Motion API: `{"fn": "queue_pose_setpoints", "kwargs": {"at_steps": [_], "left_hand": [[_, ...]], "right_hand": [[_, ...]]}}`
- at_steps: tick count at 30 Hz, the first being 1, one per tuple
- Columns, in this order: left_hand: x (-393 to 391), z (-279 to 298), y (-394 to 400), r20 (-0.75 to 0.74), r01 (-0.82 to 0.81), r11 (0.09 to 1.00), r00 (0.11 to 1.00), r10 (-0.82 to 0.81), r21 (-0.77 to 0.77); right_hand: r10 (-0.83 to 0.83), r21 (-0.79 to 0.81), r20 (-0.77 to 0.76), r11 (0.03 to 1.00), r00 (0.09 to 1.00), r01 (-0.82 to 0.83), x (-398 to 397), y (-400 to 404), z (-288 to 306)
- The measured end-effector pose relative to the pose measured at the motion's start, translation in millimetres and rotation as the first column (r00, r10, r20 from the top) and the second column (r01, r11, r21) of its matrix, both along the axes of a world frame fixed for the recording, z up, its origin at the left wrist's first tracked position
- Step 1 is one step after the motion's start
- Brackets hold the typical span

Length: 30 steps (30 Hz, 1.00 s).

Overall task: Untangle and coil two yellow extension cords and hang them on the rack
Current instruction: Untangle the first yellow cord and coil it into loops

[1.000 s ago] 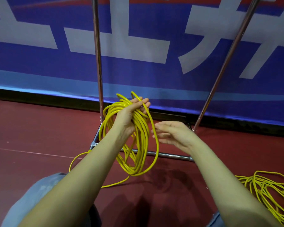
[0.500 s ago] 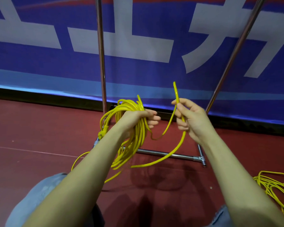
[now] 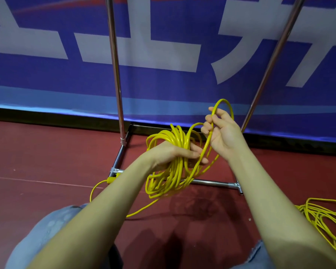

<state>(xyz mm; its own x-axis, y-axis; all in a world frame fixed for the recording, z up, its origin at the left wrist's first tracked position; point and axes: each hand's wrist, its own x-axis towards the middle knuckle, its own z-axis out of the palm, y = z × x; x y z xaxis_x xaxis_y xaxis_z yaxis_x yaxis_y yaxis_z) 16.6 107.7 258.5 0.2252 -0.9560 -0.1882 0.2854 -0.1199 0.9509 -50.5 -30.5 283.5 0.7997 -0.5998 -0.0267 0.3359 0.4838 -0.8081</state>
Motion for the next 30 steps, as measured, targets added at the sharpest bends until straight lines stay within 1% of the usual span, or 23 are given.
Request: {"fn": "queue_pose_setpoints", "kwargs": {"at_steps": [3, 5, 8, 10, 11, 12, 14, 15, 16, 18, 22, 24, 26, 27, 29, 30], "left_hand": [[-1, 1, 0, -0.02, 0.017, 1.0, 1.0, -0.017, -0.014], [-2, 0, -2, -0.05, -0.038, 0.998, 0.998, 0.036, -0.042], [1, 2, -6, -0.127, -0.205, 0.974, 0.973, 0.193, -0.093], [7, 5, -9, -0.269, -0.352, 0.926, 0.912, 0.308, -0.133], [11, 7, -10, -0.356, -0.428, 0.892, 0.864, 0.355, -0.148], [15, 9, -10, -0.432, -0.495, 0.854, 0.813, 0.391, -0.159], [22, 12, -9, -0.529, -0.589, 0.79, 0.731, 0.432, -0.169], [25, 12, -7, -0.552, -0.615, 0.77, 0.707, 0.442, -0.17], [27, 13, -6, -0.565, -0.63, 0.758, 0.693, 0.448, -0.171], [29, 14, -2, -0.555, -0.633, 0.753, 0.698, 0.453, -0.181], [35, 16, 6, -0.514, -0.596, 0.775, 0.741, 0.432, -0.209], [40, 16, 10, -0.445, -0.573, 0.792, 0.777, 0.444, -0.21], [43, 15, 15, -0.345, -0.553, 0.81, 0.812, 0.471, -0.194], [44, 15, 16, -0.317, -0.541, 0.819, 0.823, 0.471, -0.189], [44, 16, 18, -0.335, -0.525, 0.832, 0.828, 0.45, -0.18], [43, 17, 19, -0.352, -0.523, 0.834, 0.824, 0.444, -0.175]], "right_hand": [[-0.006, -0.108, -0.062, 0.994, 0.998, -0.001, 1, -5, -5], [-0.002, -0.175, -0.131, 0.984, 0.991, -0.021, 0, -6, -9], [-0.024, -0.198, -0.181, 0.98, 0.983, -0.013, -2, -7, -14], [-0.016, -0.242, -0.236, 0.969, 0.972, -0.042, -5, -6, -18], [0.013, -0.289, -0.283, 0.952, 0.959, -0.098, -7, -4, -20], [0.052, -0.354, -0.338, 0.918, 0.94, -0.178, -9, 0, -22], [0.109, -0.493, -0.442, 0.799, 0.89, -0.343, -11, 11, -26], [0.121, -0.541, -0.469, 0.743, 0.875, -0.394, -11, 17, -28], [0.124, -0.573, -0.474, 0.709, 0.872, -0.412, -10, 22, -31], [0.111, -0.612, -0.435, 0.692, 0.893, -0.384, -6, 31, -34], [0.129, -0.553, -0.314, 0.781, 0.941, -0.291, -1, 38, -29], [0.036, -0.612, -0.27, 0.765, 0.962, -0.2, 0, 35, -24], [-0.097, -0.7, -0.219, 0.709, 0.971, -0.087, 0, 30, -21], [-0.157, -0.724, -0.182, 0.689, 0.971, -0.025, 0, 27, -21], [-0.246, -0.706, -0.135, 0.704, 0.96, 0.081, -2, 19, -23], [-0.274, -0.686, -0.136, 0.719, 0.952, 0.109, -2, 15, -24]]}}
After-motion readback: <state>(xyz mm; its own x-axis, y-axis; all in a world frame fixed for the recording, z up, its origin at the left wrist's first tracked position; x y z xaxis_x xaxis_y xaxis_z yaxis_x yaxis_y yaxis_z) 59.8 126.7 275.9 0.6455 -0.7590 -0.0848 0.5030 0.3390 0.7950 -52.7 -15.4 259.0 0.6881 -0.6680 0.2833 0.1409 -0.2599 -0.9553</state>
